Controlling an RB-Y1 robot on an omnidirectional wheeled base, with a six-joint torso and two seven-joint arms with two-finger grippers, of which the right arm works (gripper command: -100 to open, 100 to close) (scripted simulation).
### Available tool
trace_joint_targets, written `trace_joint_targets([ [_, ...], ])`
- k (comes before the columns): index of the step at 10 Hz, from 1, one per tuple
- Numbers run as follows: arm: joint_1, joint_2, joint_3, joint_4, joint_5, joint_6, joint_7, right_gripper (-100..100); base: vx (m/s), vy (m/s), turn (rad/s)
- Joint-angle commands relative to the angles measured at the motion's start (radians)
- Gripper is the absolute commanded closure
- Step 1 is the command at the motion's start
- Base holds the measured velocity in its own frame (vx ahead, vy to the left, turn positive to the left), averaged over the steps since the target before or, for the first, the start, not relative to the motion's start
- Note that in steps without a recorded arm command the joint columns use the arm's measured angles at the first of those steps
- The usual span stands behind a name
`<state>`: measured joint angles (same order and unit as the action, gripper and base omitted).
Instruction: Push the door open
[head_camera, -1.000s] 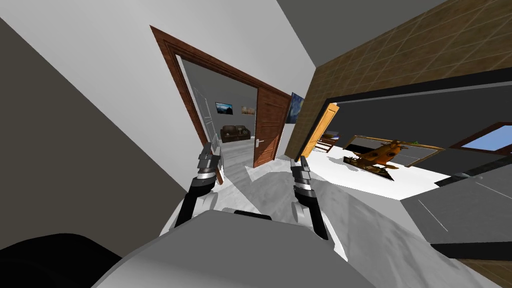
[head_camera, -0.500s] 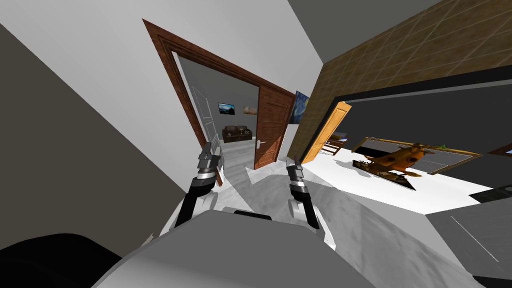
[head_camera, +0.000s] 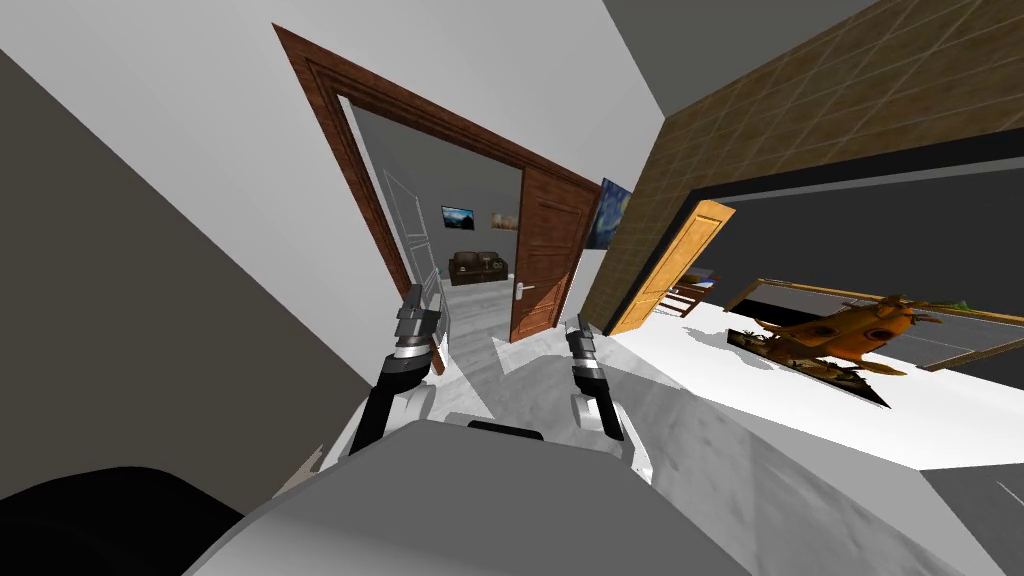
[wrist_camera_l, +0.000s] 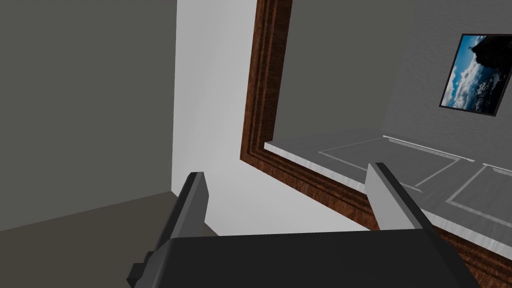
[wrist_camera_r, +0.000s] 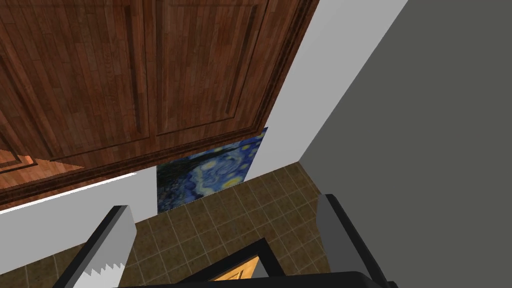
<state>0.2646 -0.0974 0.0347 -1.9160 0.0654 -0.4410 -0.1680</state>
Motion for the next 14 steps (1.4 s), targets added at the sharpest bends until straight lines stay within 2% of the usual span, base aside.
trace_joint_targets([
  [1, -0.017, -0.007, 0.007, 0.029, 0.001, 0.010, -0.007, -100, 0.141, -0.056, 0.093],
  [14, -0.157, -0.036, 0.048, 0.281, 0.007, 0.037, -0.044, -100, 0.095, -0.042, 0.069],
])
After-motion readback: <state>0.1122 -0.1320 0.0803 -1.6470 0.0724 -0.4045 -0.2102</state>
